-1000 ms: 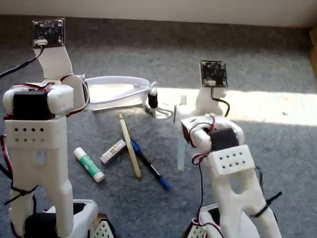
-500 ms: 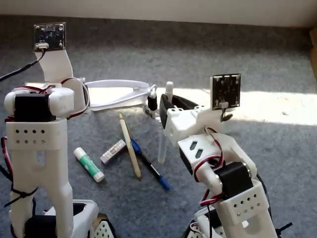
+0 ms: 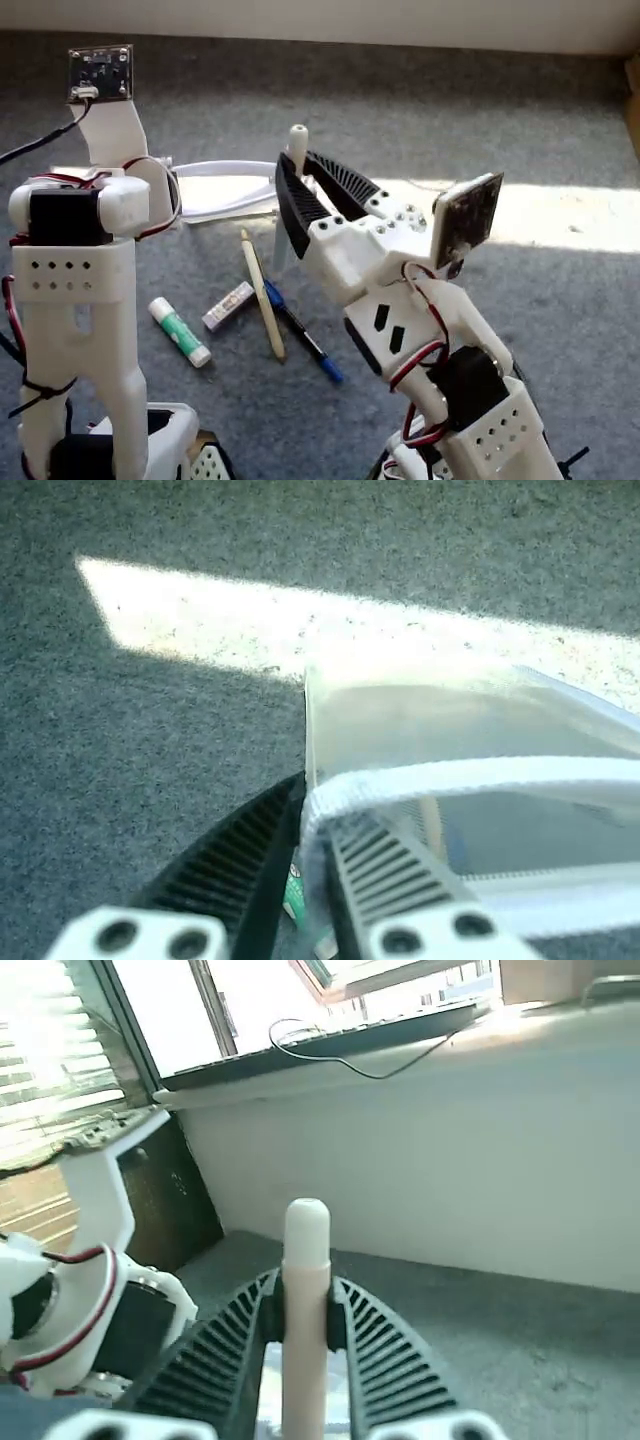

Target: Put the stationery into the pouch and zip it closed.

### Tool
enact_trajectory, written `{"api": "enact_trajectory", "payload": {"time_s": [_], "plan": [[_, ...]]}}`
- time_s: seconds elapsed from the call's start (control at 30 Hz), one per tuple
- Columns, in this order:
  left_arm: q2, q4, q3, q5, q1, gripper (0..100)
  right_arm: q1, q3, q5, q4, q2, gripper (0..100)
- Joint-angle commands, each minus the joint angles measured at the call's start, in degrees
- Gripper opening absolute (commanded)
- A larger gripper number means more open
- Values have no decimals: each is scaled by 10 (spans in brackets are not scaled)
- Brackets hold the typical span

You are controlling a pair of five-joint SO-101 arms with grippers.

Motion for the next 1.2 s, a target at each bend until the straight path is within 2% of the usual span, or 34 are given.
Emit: {"api": "enact_trajectory", "payload": {"time_s": [0.0,0.17,0.57,0.8,1.17], "plan": [[-1,-1,-5,2,3,7,-25,-28,40,-91,-12,5],[-1,-1,-5,2,3,7,-56,-26,80,-192,-9,5],[-1,-1,-6,2,3,7,-52,8,85,-345,22,5],[-1,-1,-1,2,3,7,-54,95,176,-538,96,5],[-1,-1,-1,2,3,7,-52,116,184,-547,132,5]]}}
